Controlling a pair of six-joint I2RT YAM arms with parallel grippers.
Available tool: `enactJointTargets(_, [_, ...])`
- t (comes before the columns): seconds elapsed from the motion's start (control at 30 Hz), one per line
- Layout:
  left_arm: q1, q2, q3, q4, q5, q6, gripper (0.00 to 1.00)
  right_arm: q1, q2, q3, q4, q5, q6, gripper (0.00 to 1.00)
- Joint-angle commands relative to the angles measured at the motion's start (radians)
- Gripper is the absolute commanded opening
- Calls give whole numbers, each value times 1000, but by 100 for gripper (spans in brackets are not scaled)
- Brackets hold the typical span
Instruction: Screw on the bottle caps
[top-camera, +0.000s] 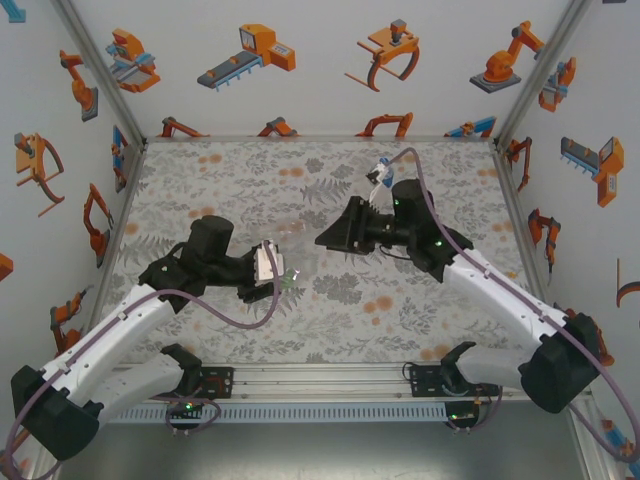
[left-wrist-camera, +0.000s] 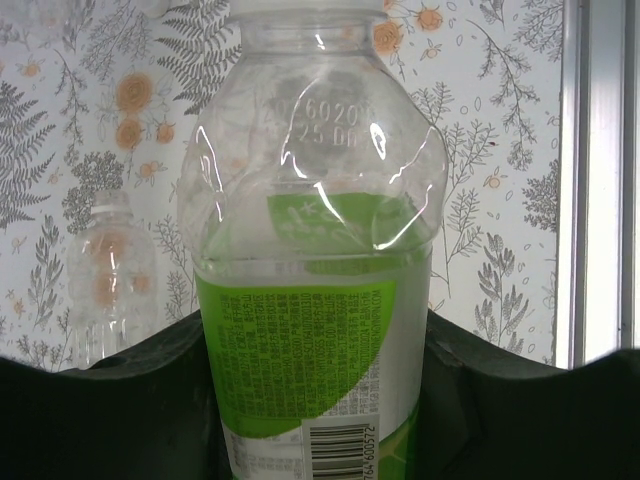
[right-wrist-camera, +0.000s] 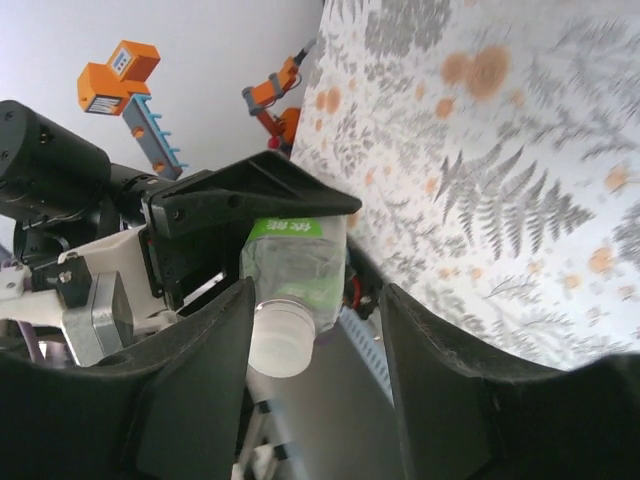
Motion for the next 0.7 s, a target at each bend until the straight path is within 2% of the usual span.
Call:
enactJointTargets(0.0, [-3,-4,10,6,75,30,0,-9,-40,61,-24,-46,-263,51])
enactJointTargets(0.27, [-3,14,28,-17,119,30,2,-4,-122,26,111,-198,-757,48])
enactJointTargets(0.37, [-3,17,29,-17,145,28,2,30,-140,34,58,-278,-988,48])
enactJointTargets(0.5, [-3,29,35,-24,167,28,3,134,-172,23,-114,-220,-1396,58])
enactJointTargets(0.57, [-3,33,38,-31,170,28,3,165,-167,24,-157,-193,-1484,59])
enactJointTargets(0.67, [-3,36,42,-31,177,27,3,189,-153,22,-166,-191,-1513,59])
